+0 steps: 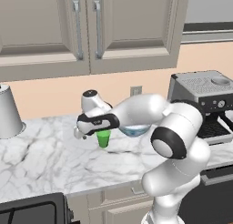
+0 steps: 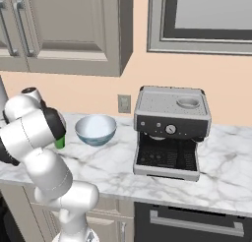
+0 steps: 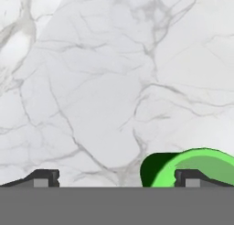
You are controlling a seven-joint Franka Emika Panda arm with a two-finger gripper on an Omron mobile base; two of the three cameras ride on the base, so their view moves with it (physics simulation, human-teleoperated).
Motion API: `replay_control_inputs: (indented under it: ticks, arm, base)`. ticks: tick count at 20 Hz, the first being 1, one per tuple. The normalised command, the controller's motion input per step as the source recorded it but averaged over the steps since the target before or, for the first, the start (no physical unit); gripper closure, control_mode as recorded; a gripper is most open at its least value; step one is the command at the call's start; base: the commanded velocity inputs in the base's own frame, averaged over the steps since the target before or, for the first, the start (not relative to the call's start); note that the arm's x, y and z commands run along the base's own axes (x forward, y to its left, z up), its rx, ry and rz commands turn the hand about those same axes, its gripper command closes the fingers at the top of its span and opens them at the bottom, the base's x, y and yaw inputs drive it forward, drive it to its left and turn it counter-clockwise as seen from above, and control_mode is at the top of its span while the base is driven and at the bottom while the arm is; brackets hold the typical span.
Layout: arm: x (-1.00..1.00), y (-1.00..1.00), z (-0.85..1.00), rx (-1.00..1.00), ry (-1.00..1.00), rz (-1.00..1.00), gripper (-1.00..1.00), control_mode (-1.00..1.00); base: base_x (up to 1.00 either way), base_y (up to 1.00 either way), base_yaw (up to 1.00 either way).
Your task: Pick the cup and bowl from the counter and place them on the counter next to the sink.
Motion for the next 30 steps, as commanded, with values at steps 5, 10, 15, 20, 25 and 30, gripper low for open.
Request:
replay_control_inputs:
  ticks: [5,10,15,20,25,30]
  arm:
    - [-0.14,-0.02,0.04,0.0,-0.03,0.0,-1.0,-1.0]
    - [0.02,-0.27,-0.01,0.0,-0.01,0.0,-1.0,-1.0]
    - [0.02,-0.25,-0.02,0.0,0.0,0.0,-1.0,-1.0]
    - [0.0,-0.03,-0.27,0.0,0.0,0.0,-1.0,-1.0]
    - [0.0,0.0,-0.41,0.0,0.0,0.0,-1.0,-1.0]
    - [0.0,0.0,-0.19,0.0,0.0,0.0,-1.0,-1.0]
  base:
    - [0.0,0.0,0.0]
    - [0.0,0.0,0.0]
    - [0.0,0.0,0.0]
    - [0.0,0.0,0.0]
    - [0.0,0.0,0.0]
    - [0.0,0.0,0.0]
